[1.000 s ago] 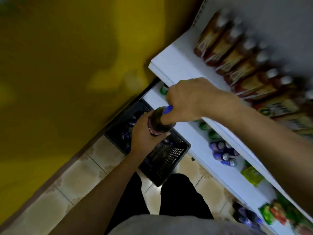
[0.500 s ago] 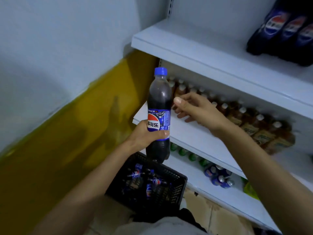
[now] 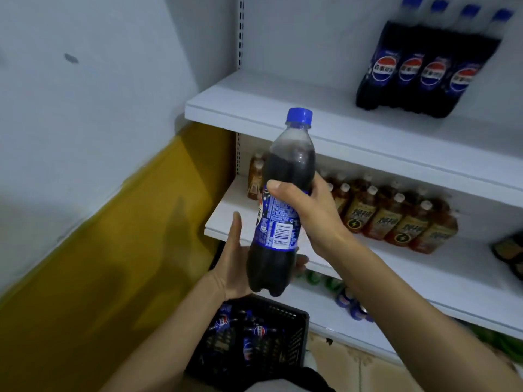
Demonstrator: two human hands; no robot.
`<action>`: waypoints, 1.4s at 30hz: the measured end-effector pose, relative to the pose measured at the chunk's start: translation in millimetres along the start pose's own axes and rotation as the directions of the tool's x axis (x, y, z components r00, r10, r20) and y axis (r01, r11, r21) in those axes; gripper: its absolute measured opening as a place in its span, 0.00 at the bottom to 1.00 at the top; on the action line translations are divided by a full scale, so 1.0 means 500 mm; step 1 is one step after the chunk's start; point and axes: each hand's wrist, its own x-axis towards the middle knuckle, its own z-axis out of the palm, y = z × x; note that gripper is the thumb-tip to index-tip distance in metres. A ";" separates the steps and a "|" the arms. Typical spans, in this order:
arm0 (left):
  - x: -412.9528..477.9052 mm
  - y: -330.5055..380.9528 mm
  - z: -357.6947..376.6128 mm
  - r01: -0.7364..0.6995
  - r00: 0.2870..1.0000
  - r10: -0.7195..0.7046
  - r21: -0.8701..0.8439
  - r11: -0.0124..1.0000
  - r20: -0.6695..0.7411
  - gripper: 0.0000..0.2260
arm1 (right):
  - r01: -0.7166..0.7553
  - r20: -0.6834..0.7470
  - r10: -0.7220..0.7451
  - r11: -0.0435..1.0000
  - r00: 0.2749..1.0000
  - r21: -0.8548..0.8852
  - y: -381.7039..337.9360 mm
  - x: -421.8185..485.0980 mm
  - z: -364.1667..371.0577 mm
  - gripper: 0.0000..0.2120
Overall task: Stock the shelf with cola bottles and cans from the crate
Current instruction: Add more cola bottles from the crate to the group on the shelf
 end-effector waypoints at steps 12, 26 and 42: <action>0.024 -0.066 0.118 -0.093 0.962 0.126 -0.142 0.986 0.244 0.37 | -0.053 0.419 -0.100 0.940 0.902 0.337 -0.054 0.032 -0.076 0.27; 0.060 0.060 0.236 -0.562 0.691 0.709 0.722 0.403 0.141 0.36 | 0.119 -0.267 -0.001 0.896 0.964 0.427 -0.025 -0.057 -0.124 0.44; 0.127 -0.048 0.284 -0.288 0.910 0.269 -0.014 0.958 -0.315 0.31 | 0.339 -0.683 -0.017 0.877 0.730 0.340 -0.093 -0.062 -0.134 0.33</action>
